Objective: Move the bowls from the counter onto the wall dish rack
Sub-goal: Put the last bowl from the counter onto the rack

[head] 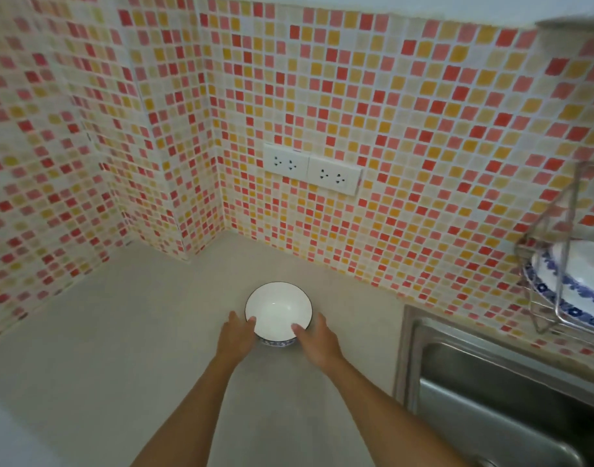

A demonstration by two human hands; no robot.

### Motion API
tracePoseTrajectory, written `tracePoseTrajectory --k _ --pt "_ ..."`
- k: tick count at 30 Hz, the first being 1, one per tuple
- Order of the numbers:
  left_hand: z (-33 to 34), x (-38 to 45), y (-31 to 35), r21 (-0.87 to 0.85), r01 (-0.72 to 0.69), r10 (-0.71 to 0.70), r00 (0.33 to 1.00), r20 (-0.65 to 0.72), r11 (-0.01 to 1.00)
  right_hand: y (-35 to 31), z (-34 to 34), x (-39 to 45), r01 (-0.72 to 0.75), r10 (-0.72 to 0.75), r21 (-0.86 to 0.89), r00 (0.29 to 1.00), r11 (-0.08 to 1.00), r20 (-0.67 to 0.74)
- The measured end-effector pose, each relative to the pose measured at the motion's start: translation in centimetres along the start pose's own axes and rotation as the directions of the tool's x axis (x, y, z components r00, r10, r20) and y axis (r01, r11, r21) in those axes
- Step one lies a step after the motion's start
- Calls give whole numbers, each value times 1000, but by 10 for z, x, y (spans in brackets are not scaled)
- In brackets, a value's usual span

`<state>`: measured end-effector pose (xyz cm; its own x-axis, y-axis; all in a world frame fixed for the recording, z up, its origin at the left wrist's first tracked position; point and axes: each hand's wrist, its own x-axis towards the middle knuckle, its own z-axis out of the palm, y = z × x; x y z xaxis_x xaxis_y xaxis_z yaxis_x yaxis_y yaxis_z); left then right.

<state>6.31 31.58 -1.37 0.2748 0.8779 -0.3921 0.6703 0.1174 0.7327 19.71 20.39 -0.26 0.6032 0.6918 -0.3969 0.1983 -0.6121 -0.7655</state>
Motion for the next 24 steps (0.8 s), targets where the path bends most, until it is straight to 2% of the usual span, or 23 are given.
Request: tracePoseTrajectory --k 4,8,11,13,15,17,19,21,24 --pt "3 1 -4 -56 -22 25 999 47 998 -8 24 14 -74 79 100 996 992 -49" --pt "6 -6 -8 -143 -18 27 998 57 990 -11 30 14 -164 196 396 980 904 -42" --pt "7 -14 -6 -351 52 -27 997 75 935 -9 20 2 -136 175 439 983 888 -50" --pt "7 -23 4 -580 141 -75 988 136 802 -7 9 -12 -109 137 457 990 882 -28" --pt "10 -36 16 -711 201 -81 977 200 674 -5 -7 -28 -71 80 459 997 885 1" --pt "13 -53 30 -763 182 -29 978 209 621 -7 -29 -48 -16 19 461 1000 887 -2" --pt "16 -73 50 -812 149 57 974 219 564 -11 -61 -72 100 -82 446 995 889 -58" --pt "19 -96 77 -851 118 143 965 220 512 -13 -102 -99 244 -197 363 967 899 -161" --pt "21 -135 122 -869 62 269 938 218 491 -9 -173 -138 415 -337 131 855 900 -395"
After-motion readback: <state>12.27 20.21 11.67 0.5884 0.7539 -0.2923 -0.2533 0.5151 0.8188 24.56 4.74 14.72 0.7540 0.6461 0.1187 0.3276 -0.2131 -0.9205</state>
